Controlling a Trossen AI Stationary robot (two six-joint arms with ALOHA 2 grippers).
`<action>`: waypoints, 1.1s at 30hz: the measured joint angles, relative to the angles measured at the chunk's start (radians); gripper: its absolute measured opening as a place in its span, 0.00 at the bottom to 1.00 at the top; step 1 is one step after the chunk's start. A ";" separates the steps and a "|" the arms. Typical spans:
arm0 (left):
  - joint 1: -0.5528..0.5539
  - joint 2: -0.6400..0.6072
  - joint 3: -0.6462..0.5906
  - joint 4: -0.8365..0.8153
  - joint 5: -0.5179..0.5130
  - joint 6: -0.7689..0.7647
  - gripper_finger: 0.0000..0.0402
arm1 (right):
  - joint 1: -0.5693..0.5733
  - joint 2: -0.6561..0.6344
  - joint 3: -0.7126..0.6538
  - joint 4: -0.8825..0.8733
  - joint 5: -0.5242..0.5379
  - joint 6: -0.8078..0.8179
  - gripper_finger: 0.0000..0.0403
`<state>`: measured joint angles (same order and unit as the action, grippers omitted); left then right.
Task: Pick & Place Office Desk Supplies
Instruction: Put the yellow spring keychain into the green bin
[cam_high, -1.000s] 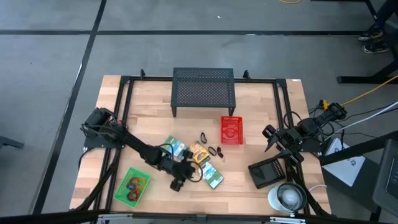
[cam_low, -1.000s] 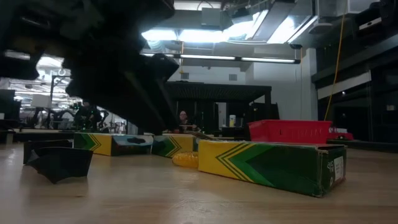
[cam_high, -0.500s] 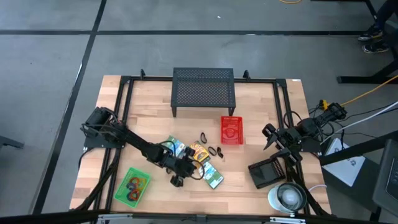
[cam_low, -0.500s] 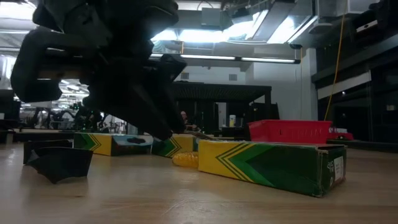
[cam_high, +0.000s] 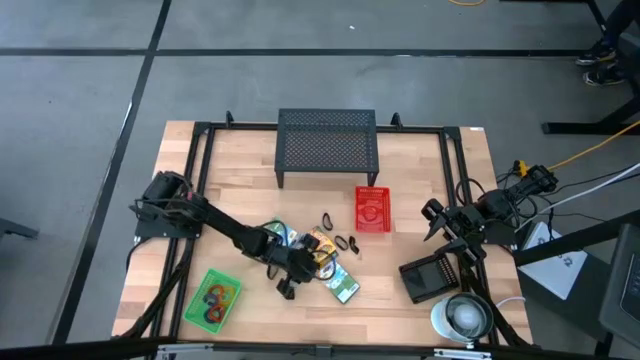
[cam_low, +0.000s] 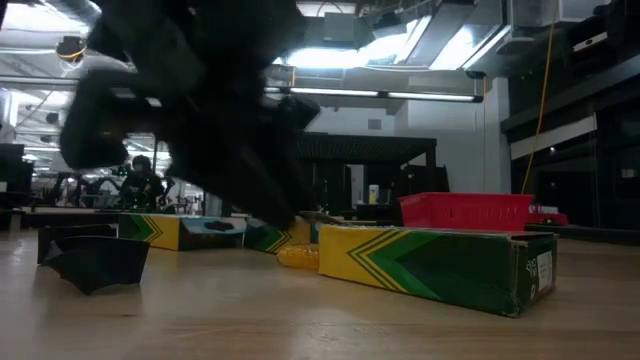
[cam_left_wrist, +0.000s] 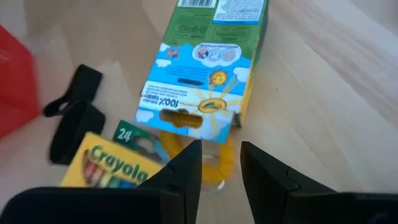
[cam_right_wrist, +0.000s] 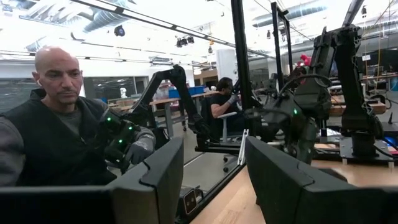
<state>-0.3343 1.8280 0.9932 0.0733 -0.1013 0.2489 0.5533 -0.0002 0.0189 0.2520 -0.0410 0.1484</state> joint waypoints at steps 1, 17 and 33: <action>0.004 0.021 0.015 -0.017 0.011 0.003 0.27 | 0.000 0.000 0.000 0.000 0.001 0.000 0.43; 0.036 0.187 0.236 -0.307 0.090 0.019 0.16 | 0.000 0.000 0.000 -0.016 0.006 0.024 0.43; -0.025 0.058 0.227 -0.358 0.241 -0.062 0.01 | 0.000 0.000 0.000 -0.015 0.004 0.027 0.43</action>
<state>-0.3592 1.8859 1.2203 -0.2849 0.1399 0.1865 0.5536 -0.0002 0.0189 0.2372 -0.0373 0.1753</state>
